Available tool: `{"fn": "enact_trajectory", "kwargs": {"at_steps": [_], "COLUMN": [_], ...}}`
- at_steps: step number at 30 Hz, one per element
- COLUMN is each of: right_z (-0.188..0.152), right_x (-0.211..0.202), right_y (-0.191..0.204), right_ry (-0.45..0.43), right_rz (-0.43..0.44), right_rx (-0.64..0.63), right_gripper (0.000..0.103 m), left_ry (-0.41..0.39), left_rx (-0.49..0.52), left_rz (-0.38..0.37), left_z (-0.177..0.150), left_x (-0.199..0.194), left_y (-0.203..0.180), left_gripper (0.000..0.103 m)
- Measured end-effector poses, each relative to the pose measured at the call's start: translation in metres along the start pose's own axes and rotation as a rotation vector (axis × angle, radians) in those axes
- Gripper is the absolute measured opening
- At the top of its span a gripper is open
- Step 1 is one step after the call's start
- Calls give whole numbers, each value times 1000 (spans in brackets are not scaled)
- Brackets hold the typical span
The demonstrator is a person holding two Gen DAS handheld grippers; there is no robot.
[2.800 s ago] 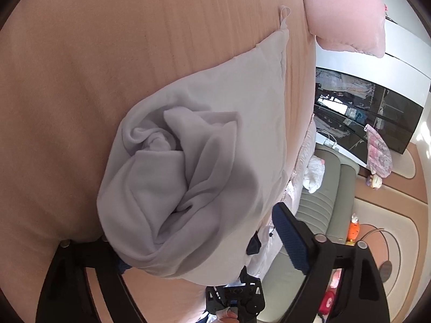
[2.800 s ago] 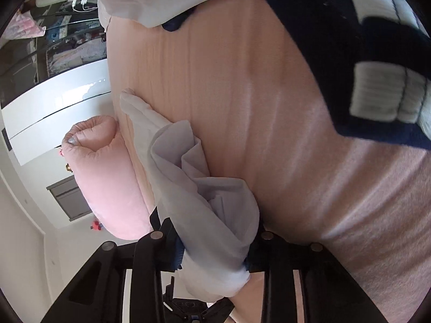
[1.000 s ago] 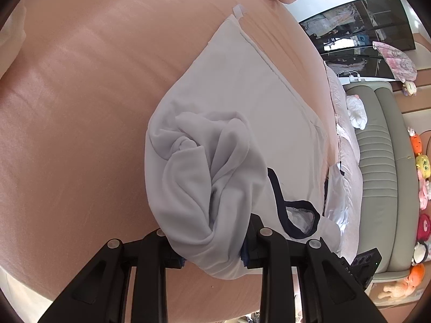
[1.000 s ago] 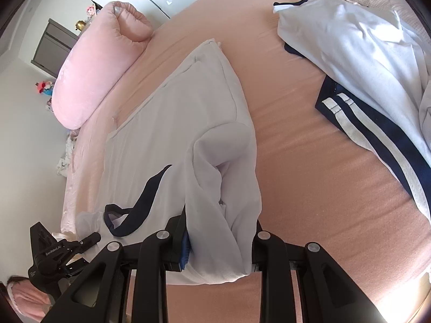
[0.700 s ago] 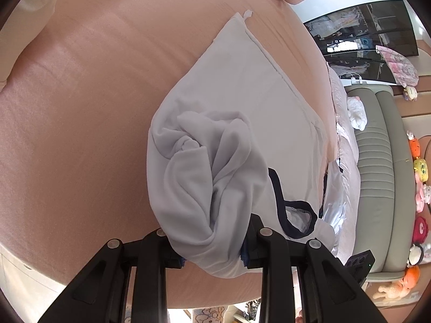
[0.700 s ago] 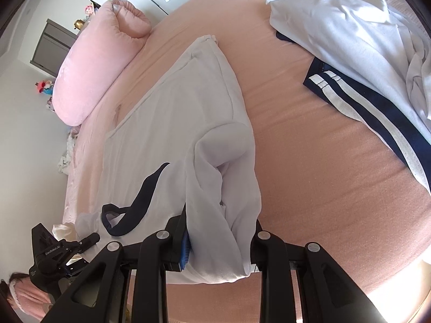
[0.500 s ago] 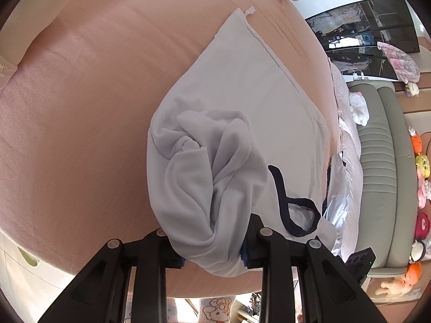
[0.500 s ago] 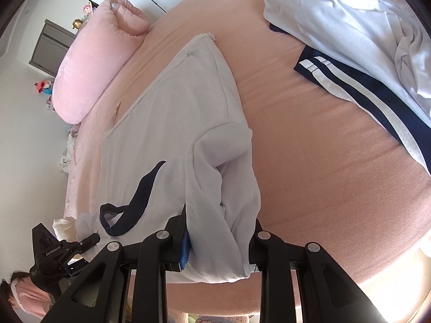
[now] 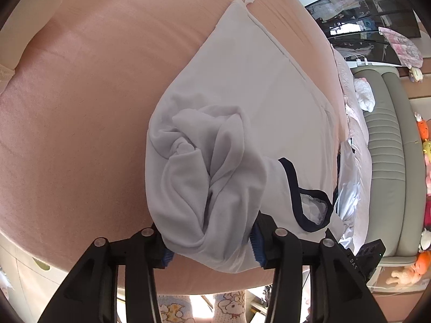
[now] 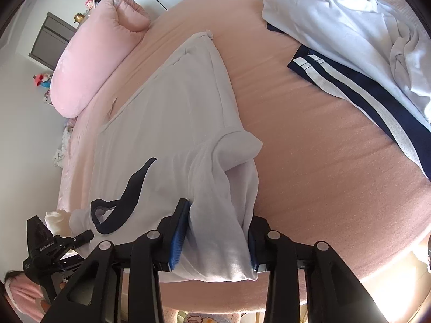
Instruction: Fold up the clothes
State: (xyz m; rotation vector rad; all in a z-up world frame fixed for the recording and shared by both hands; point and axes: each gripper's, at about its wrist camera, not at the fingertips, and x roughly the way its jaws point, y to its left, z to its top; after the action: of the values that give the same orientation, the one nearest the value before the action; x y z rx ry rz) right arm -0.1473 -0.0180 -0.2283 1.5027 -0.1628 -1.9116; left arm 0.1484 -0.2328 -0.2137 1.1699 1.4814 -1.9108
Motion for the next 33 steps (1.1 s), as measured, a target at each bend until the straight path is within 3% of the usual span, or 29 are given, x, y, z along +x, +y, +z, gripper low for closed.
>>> {"fn": "enact_trajectory", "kwargs": {"at_steps": [1, 4, 6, 9, 13, 18, 23, 27, 33], "right_z": [1, 3, 4, 1, -10, -39, -53, -83, -121], "right_x": [-1, -9, -13, -18, -22, -32, -35, -33, -19], "right_y": [1, 4, 8, 15, 33, 58, 75, 94, 112], "right_ry": [-8, -31, -38, -40, -41, -64, -66, -55, -68], "right_rz": [-8, -34, -54, -110, -206, -314, -346, -424, -547], "right_rx": [-12, -55, -90, -181, -381, -671, -837, -1022, -1299], "right_gripper": [54, 67, 70, 70, 70, 70, 70, 70, 70], "left_ry": [-4, -44, -68, -157, -262, -289, -294, -302, -286], "left_rx": [27, 120, 211, 404, 645, 832, 990, 1135, 1286], "left_rz": [13, 97, 234, 497, 724, 814, 876, 933, 957], "left_z": [-1, -9, -14, -27, -49, -69, -87, -106, -130], "left_x": [-3, -13, -17, -22, -24, -15, -8, -2, 14], "left_y": [-4, -16, -28, -52, -82, -104, -107, -110, -116], "left_gripper": [65, 76, 76, 76, 76, 76, 76, 76, 76]}}
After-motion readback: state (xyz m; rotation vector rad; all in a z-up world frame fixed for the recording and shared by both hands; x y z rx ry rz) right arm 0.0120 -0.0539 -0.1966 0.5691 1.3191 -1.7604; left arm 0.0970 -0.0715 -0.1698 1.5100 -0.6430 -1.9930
